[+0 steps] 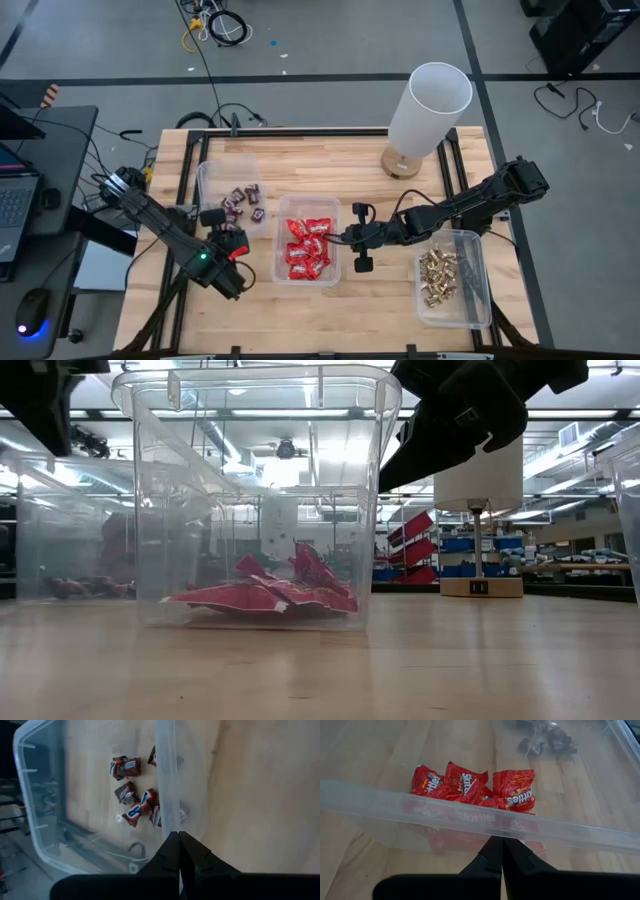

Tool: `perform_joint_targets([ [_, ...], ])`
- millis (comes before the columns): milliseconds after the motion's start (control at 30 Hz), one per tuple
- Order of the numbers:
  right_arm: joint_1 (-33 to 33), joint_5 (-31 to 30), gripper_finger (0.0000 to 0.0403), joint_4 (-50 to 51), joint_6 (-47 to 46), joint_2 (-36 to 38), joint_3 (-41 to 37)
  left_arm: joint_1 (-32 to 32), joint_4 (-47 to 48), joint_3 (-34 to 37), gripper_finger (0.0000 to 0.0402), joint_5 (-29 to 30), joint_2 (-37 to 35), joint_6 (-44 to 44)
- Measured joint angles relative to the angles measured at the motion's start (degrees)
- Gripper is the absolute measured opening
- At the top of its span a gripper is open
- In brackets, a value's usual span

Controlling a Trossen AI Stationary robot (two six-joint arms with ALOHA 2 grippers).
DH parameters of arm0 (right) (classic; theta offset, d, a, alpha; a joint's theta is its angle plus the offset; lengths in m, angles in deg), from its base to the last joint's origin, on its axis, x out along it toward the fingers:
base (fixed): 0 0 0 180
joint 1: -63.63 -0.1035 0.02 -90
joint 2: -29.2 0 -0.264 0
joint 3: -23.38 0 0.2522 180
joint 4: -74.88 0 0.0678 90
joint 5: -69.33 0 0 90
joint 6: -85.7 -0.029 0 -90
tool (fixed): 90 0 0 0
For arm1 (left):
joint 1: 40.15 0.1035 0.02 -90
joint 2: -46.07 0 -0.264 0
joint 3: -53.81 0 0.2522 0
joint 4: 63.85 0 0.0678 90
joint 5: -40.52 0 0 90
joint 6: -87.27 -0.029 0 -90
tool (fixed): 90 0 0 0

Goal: Sort candy
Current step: Adjust the top left transparent bin

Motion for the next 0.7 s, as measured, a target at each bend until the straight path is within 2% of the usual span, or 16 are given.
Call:
perform_joint_targets([
  [433,0.5,0.0,0.0,0.0,0.0,0.0,0.0,3.9,-0.6,0.9,0.0,4.9,-2.6,1.8],
  [700,0.7,0.0,0.0,0.0,-0.2,0.0,0.0,7.3,-0.5,0.9,0.0,5.8,-2.4,1.7],
])
